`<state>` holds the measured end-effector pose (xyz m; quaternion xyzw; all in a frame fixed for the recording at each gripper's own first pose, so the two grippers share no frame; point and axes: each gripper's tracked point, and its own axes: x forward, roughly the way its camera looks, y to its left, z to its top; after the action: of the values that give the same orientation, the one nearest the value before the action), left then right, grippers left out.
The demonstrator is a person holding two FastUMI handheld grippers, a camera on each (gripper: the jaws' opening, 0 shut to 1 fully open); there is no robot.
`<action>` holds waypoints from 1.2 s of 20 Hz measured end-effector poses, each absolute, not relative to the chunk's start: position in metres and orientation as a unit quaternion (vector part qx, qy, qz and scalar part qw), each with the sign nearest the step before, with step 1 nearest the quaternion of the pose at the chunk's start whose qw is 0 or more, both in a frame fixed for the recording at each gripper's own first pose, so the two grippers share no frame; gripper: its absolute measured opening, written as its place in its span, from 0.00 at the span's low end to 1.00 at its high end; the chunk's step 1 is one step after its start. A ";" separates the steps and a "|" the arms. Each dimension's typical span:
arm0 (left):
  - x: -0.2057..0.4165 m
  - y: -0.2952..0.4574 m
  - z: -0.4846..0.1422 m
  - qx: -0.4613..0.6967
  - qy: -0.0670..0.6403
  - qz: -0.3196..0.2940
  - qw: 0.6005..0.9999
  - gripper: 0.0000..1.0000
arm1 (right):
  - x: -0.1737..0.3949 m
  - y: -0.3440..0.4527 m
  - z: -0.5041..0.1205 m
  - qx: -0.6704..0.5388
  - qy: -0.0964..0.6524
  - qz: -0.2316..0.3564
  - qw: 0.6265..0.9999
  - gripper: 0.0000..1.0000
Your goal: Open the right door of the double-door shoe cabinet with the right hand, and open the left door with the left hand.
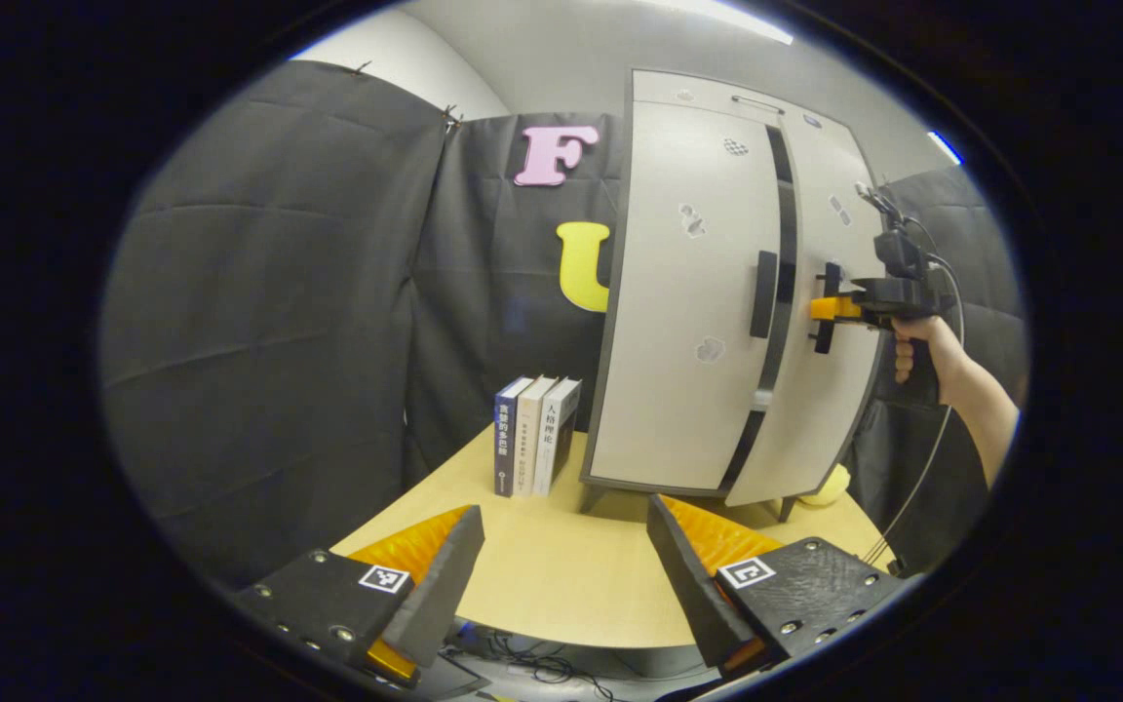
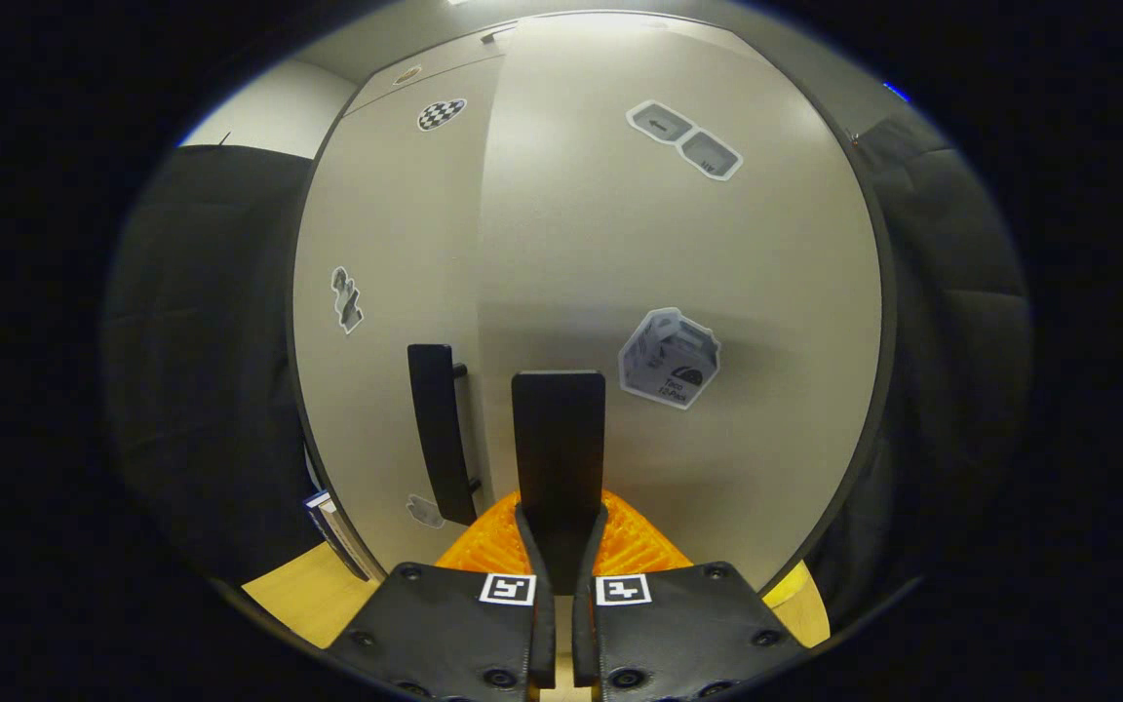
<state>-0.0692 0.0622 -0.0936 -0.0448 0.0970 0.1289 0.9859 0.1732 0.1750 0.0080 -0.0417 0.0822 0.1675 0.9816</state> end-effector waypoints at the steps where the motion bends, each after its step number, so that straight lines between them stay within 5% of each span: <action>1: -0.070 0.058 -0.095 -0.046 0.098 0.130 0.986 0.99 | 0.170 0.174 0.008 -0.040 0.083 0.173 0.981 0.09; 24: -0.035 -0.058 -0.044 -0.015 0.065 0.119 0.991 1.00 | 0.126 0.135 0.008 -0.033 0.102 0.279 0.954 0.08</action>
<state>-0.0352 -0.0578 -0.0441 -0.0147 0.0647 0.1188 0.9907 0.1263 0.1345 0.0084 -0.0332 0.1016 0.2794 0.9542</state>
